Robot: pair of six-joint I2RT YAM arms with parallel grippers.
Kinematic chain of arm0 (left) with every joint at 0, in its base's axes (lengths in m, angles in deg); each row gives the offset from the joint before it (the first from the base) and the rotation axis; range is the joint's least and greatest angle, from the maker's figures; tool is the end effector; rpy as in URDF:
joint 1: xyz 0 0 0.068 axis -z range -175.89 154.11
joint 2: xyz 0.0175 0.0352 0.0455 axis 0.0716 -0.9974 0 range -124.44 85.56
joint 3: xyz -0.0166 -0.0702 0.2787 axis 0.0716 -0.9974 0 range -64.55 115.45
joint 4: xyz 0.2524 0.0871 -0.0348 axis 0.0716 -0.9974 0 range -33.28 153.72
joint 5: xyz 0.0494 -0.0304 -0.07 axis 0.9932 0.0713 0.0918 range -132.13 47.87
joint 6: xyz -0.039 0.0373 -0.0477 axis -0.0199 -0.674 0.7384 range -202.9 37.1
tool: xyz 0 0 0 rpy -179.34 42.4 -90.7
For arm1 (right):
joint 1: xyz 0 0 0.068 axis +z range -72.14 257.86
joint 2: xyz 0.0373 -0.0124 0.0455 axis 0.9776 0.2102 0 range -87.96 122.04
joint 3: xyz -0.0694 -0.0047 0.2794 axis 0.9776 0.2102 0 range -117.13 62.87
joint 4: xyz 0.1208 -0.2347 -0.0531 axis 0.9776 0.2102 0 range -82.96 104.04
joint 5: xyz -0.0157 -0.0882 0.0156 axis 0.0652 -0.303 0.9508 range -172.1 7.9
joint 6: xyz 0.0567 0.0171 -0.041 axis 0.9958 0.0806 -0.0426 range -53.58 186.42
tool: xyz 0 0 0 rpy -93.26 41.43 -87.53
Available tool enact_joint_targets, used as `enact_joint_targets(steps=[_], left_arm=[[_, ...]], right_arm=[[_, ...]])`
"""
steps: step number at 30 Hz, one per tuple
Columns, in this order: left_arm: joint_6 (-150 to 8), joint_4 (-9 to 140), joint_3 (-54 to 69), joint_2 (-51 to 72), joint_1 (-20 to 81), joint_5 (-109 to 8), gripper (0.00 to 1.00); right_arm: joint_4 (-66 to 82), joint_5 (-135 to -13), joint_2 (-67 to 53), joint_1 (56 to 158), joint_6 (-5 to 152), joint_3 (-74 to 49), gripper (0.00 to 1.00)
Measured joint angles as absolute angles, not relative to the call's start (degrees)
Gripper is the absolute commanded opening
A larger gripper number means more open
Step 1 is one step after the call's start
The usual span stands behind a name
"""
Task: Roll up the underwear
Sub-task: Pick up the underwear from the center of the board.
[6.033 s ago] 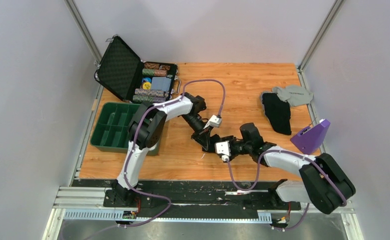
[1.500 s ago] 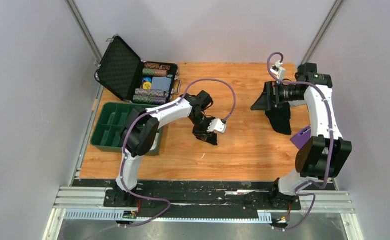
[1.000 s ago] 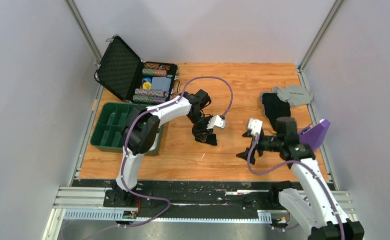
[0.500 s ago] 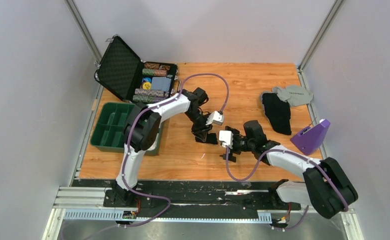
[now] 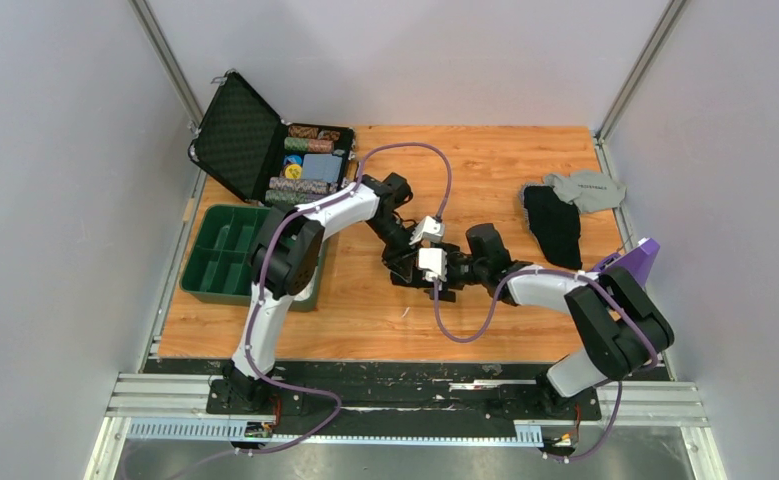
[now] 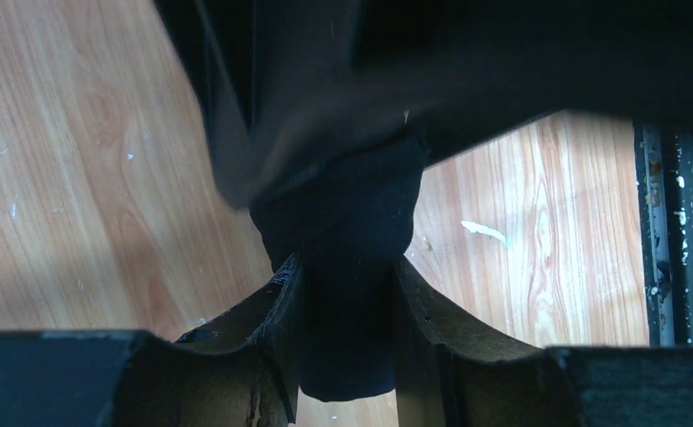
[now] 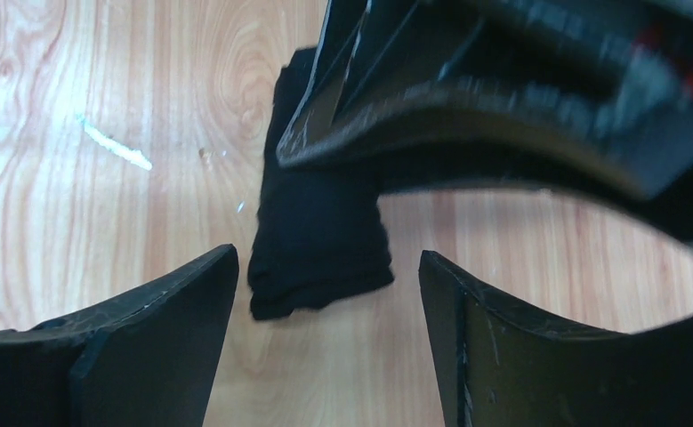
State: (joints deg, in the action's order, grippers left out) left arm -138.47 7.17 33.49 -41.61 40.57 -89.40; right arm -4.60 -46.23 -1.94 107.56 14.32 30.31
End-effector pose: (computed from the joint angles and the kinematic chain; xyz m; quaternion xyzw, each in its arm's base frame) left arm 0.3343 -0.3015 0.1512 0.6692 0.6250 -0.3893 0.1006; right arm 0.2352 0.1743 0.1431 -0.6637 0.5742 0.2004 0.4355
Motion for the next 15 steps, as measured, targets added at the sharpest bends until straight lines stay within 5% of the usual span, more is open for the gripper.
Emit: enact_joint_targets(steps=[6,15], left_arm=[[-137.9,5.7,35.2,-42.7,41.0,-89.8,0.0],[-137.3,5.8,35.1,-42.8,40.5,-90.3,0.0]], right_arm=[[-4.9,-45.6,-0.3,108.5,10.1,28.3,0.81],[-4.9,-45.8,4.4,109.1,7.3,26.0,0.47]])
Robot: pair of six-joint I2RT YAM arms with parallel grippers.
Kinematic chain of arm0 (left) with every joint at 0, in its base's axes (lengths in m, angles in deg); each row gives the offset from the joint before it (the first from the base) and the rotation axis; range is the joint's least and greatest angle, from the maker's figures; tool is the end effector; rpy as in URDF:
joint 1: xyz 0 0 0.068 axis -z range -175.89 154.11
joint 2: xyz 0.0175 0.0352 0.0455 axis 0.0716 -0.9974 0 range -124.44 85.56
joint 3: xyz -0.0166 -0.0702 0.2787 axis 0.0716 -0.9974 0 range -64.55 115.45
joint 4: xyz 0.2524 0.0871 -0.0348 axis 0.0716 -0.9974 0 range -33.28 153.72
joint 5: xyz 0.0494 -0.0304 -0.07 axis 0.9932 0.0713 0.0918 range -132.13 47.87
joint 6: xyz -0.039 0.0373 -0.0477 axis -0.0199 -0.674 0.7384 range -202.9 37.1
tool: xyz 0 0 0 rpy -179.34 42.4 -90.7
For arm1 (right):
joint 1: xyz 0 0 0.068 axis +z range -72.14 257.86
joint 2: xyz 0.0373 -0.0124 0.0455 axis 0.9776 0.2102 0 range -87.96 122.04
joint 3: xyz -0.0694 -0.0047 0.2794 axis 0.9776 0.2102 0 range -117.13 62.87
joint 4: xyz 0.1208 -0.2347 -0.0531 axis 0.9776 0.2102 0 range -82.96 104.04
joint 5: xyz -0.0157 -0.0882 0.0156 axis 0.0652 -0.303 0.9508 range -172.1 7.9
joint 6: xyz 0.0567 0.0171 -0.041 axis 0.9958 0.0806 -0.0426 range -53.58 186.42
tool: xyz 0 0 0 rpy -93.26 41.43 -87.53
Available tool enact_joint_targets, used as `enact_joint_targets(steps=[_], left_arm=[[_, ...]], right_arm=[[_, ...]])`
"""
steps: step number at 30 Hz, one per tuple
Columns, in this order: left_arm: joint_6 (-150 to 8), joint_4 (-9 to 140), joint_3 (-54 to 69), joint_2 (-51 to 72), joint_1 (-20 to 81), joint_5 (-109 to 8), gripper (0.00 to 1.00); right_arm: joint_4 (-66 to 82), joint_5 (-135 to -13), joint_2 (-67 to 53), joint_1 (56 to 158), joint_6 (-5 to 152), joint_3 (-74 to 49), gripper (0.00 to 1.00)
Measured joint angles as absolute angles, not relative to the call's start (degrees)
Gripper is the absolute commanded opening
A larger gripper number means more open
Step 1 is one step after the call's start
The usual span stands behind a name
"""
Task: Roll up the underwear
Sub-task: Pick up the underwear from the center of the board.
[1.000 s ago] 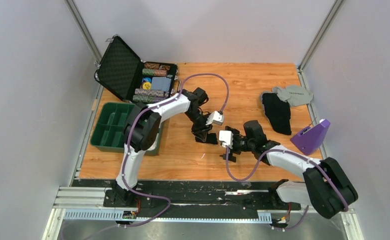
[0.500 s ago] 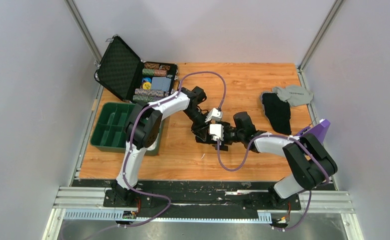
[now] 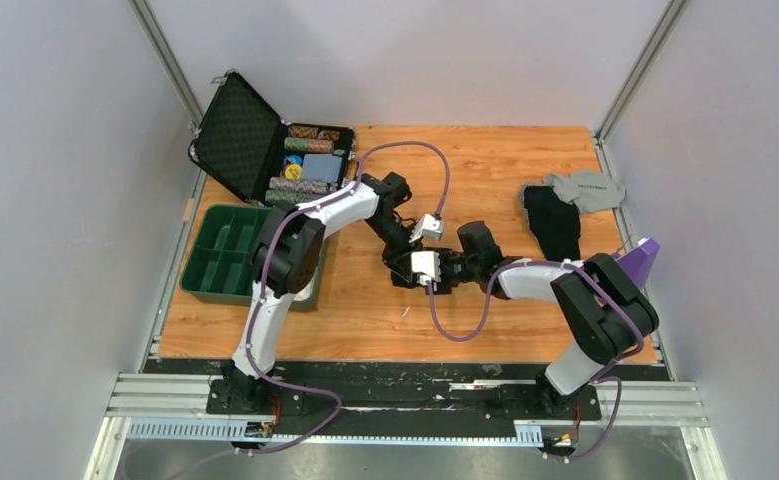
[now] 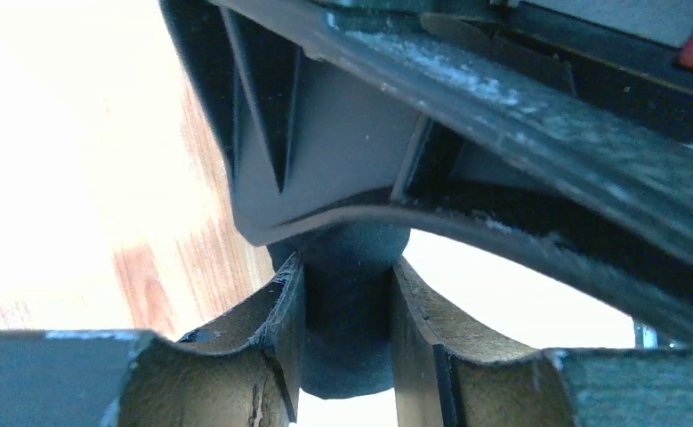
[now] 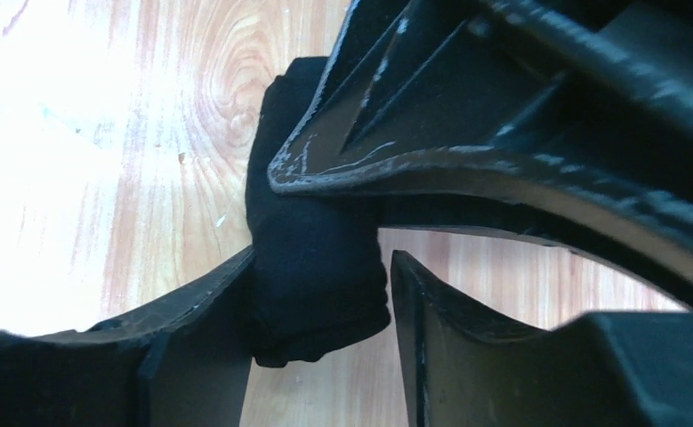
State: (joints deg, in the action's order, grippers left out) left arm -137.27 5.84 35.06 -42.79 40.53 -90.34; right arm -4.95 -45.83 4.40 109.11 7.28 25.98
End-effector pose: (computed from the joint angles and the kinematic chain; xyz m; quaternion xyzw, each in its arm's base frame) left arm 0.3366 -0.3036 0.1499 0.6580 0.6322 -0.3990 0.0903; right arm 0.2494 0.1924 0.1342 -0.7061 0.5281 0.1871 0.4331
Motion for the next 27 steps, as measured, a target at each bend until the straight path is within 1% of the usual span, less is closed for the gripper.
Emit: enact_joint_targets(steps=[4,5,6,7,8,9,11,16,20,27], left_arm=[[-136.9,5.9,34.9,-42.9,40.1,-91.4,0.0],[-136.9,5.9,34.9,-42.9,40.0,-91.5,0.04],[-136.7,6.0,34.9,-42.9,39.9,-91.7,0.08],[-136.5,6.1,34.8,-42.9,39.9,-91.8,0.22],[-135.9,6.5,34.5,-42.9,39.7,-92.1,0.28],[-135.4,7.1,34.1,-42.9,39.5,-92.5,0.42],[-133.2,9.8,32.0,-42.1,39.0,-93.7,0.51],[-127.7,18.5,25.5,-38.8,38.5,-94.8,0.55],[-125.4,19.0,25.8,-39.1,38.5,-94.8,0.6],[-124.8,18.8,26.7,-40.1,38.2,-95.1,0.63]], right_arm=[[-3.9,-46.8,5.4,109.6,5.1,25.7,0.3],[-3.6,-46.9,5.4,109.7,4.5,25.6,0.26],[-3.4,-47.0,5.4,109.7,4.0,25.5,0.22],[-3.1,-47.1,5.4,109.7,3.5,25.4,0.19],[-2.8,-47.1,5.4,109.7,3.0,25.3,0.18],[-2.6,-47.2,5.4,109.8,2.7,25.2,0.17],[-2.2,-47.5,5.4,109.9,1.8,25.1,0.16],[-1.9,-47.6,5.4,110.1,0.1,25.1,0.15],[-1.8,-47.7,5.4,110.1,-0.3,25.0,0.15],[-1.3,-47.8,5.6,110.1,-0.3,24.6,0.15]])
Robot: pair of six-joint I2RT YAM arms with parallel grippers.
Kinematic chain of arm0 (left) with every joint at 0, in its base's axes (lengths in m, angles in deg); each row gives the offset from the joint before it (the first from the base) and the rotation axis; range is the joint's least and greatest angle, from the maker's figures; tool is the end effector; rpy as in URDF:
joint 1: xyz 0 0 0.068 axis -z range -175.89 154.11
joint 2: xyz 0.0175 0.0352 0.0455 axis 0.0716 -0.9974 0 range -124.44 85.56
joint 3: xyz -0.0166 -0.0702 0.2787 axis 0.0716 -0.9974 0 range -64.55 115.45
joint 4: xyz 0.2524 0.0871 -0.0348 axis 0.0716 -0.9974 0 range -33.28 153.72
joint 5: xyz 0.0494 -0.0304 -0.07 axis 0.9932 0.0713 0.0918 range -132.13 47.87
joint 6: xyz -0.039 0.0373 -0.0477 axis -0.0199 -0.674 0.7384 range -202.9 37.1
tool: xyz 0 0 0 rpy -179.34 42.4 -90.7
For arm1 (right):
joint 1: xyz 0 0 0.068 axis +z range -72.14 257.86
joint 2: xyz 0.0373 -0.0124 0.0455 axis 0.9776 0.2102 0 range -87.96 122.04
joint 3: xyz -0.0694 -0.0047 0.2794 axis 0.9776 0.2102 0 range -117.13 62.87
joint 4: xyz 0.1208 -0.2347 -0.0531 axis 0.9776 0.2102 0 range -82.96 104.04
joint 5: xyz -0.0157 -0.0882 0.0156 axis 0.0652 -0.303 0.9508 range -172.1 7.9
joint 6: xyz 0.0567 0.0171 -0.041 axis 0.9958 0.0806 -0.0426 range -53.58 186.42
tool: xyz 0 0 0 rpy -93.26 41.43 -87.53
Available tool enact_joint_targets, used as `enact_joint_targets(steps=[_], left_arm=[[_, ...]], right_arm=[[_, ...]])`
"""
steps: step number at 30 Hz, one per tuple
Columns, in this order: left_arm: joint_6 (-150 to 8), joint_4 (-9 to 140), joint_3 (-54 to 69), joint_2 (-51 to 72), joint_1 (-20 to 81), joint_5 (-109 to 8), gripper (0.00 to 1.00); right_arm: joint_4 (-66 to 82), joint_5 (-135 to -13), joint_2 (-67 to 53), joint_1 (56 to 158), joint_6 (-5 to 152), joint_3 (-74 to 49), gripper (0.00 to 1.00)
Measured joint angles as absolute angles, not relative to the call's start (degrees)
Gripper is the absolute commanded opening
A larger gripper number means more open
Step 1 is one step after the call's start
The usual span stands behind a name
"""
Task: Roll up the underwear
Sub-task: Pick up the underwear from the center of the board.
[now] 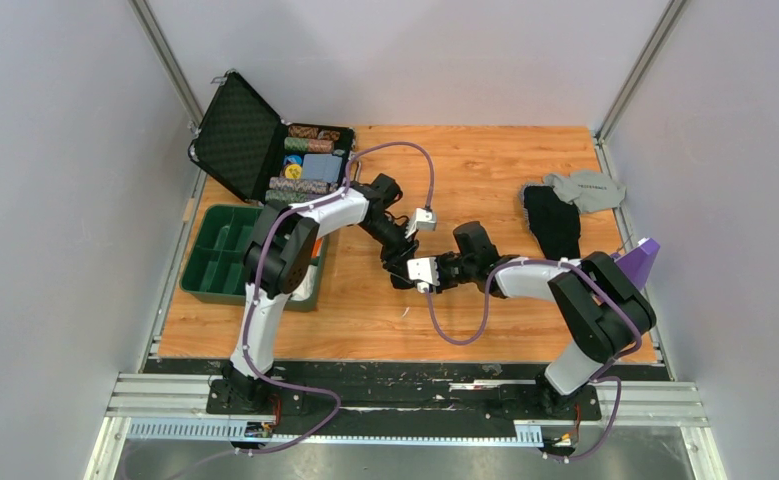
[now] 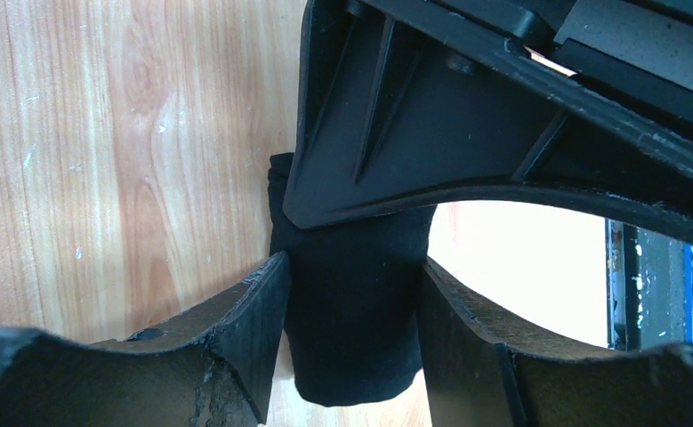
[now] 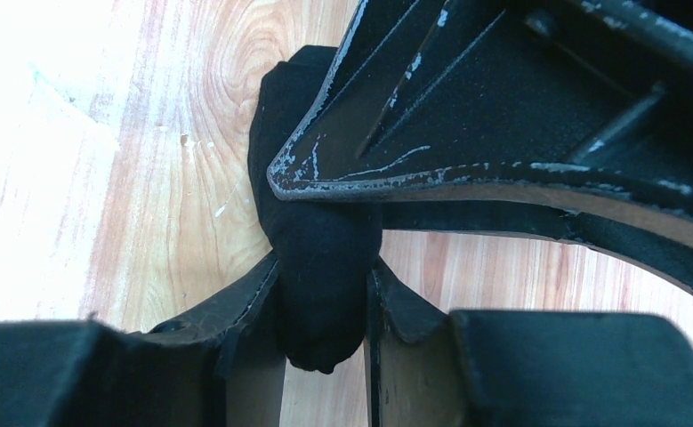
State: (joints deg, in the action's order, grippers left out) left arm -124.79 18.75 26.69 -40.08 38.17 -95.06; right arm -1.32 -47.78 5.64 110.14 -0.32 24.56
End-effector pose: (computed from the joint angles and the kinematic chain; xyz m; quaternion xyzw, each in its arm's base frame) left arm 0.3429 -0.2893 0.1390 0.5810 0.6773 -0.4370 0.1130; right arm 0.2486 0.1967 0.1285 -0.7463 0.4948 0.1583 0.4162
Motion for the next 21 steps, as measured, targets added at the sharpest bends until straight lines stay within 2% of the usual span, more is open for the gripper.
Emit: enact_joint_targets(steps=[5,21], left_arm=[[-125.2,20.0,25.9,-40.0,38.0,-95.6,0.68],[-121.7,32.3,17.0,-35.5,38.2,-94.1,0.68]], right_arm=[[-0.6,-48.0,5.7,110.2,-0.2,24.2,0.15],[0.8,-48.1,6.6,110.3,0.1,22.6,0.15]])
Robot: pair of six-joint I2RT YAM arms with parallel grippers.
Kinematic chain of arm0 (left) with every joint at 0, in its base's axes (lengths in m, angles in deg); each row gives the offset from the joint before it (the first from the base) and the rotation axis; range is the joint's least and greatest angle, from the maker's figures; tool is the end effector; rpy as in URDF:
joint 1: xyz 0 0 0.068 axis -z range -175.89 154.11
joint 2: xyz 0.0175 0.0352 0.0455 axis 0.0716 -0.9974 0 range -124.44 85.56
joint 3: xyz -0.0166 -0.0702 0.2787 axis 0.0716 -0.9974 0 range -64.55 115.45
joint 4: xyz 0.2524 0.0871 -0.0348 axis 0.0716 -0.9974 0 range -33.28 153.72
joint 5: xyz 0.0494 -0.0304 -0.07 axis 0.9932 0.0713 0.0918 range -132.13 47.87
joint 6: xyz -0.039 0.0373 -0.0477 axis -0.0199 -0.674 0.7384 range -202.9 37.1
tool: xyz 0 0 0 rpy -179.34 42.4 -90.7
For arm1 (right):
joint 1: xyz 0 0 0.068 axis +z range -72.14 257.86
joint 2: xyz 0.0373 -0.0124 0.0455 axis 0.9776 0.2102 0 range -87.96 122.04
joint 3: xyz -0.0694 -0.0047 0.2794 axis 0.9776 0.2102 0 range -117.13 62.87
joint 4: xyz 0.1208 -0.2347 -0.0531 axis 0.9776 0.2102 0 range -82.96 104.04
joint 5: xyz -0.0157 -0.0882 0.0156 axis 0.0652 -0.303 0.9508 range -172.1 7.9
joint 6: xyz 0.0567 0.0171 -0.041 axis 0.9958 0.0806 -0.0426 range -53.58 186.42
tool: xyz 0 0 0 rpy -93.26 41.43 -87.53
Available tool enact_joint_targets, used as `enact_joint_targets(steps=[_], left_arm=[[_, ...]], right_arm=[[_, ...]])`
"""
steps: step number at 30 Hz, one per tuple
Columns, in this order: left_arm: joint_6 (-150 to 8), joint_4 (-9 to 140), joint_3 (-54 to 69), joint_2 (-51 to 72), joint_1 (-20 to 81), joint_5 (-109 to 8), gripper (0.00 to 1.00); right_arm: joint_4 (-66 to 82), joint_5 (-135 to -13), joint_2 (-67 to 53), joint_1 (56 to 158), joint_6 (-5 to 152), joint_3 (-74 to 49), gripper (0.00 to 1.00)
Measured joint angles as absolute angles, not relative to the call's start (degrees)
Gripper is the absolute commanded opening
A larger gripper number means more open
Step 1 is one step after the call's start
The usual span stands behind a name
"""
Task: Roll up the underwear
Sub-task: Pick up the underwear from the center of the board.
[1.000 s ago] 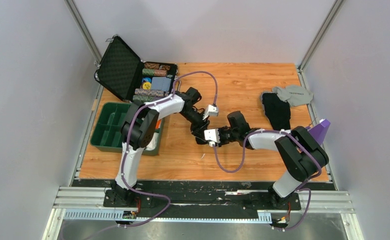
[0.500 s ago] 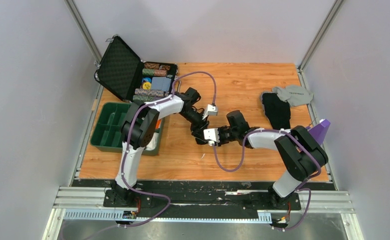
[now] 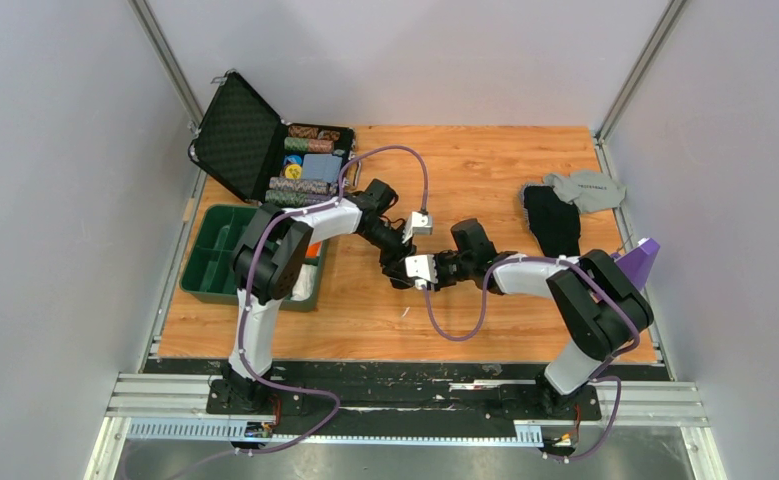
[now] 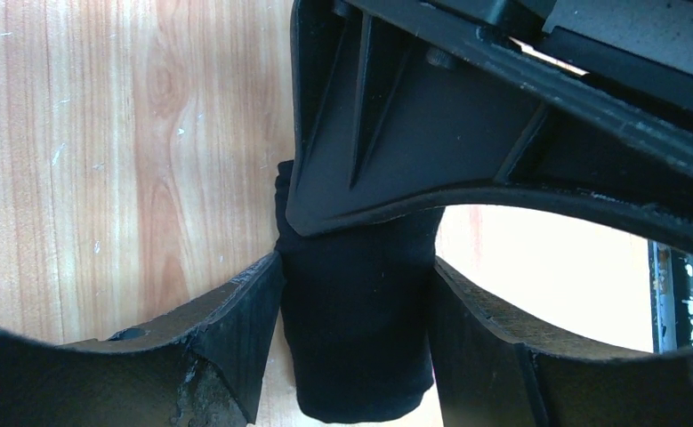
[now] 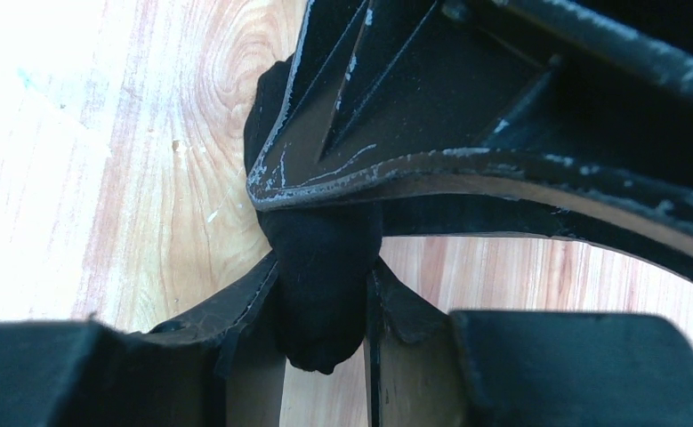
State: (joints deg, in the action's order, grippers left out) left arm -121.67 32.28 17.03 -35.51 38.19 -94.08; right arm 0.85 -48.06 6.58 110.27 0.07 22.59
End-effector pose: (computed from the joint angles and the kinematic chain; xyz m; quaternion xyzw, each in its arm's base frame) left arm 0.3333 -0.2822 0.1334 0.5848 0.6703 -0.4254 0.1665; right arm 0.2533 0.2002 0.1299 -0.7459 0.5018 0.1616 0.4070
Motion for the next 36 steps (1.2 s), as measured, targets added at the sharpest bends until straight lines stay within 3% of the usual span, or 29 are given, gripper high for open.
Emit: enact_joint_targets(steps=[4,6,9,12,15,21,28,32,36], left_arm=[[-120.6,32.9,16.9,-35.5,38.2,-93.8,0.6],[-120.3,33.1,16.9,-35.5,38.2,-93.6,0.48],[-120.2,32.7,17.1,-35.6,38.3,-93.2,0.21],[-120.3,30.6,18.5,-36.1,38.3,-93.3,0.01],[-119.4,28.3,20.1,-36.8,38.3,-93.3,0.0],[-117.8,27.7,21.0,-37.1,38.4,-92.9,0.0],[-117.3,26.6,21.5,-36.0,39.0,-89.9,0.0],[-116.3,23.6,21.6,-34.0,38.9,-86.4,0.0],[-115.4,17.9,23.5,-30.6,37.1,-83.9,0.0]], right_arm=[[1.2,-48.1,6.9,110.3,0.2,22.1,0.15],[1.4,-48.3,7.0,110.3,0.3,21.9,0.15],[1.3,-48.7,7.2,110.3,0.4,21.6,0.17],[1.2,-49.4,7.2,110.2,0.9,21.6,0.25],[1.1,-49.7,7.1,110.2,1.6,21.6,0.55],[3.1,-54.3,2.8,110.5,4.3,21.8,0.82],[19.4,-55.8,-22.4,106.6,10.0,21.4,1.0],[24.9,-56.8,-37.6,105.4,14.8,23.9,1.0],[29.3,-59.7,-42.3,105.4,20.5,26.3,1.0]])
